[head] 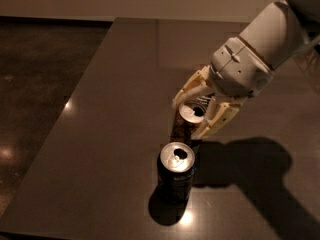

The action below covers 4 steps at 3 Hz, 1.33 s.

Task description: Move orange can near pepsi can

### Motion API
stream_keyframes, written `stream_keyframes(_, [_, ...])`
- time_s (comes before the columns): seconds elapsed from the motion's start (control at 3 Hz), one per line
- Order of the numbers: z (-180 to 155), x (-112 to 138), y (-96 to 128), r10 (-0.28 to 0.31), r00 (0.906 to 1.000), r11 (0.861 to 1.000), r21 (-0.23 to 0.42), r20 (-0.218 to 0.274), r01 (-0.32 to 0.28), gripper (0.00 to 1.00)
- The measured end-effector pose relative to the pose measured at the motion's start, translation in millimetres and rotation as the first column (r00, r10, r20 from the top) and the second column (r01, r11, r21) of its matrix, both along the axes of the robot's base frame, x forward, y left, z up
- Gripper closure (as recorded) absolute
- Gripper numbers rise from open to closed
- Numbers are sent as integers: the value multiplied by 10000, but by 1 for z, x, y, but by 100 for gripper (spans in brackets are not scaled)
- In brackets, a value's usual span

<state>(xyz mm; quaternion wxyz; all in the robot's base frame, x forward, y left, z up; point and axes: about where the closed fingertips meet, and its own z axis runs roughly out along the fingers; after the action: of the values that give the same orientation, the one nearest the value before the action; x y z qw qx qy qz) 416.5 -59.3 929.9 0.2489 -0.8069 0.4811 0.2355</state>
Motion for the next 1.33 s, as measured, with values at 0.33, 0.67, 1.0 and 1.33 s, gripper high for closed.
stream_keyframes(0.33, [-4,-10,-5,163,9999,9997,-157,16,-163,100])
stream_keyframes(0.67, [-6,-15,-6,284,9996,9991,-310,24,-283,83])
stream_keyframes(1.0, [-9,-19,-6,513,9987,9975,-475,-55,-515,60])
stream_keyframes(1.33, [-11,-21,-5,723,9972,9960,-522,-188,-732,36])
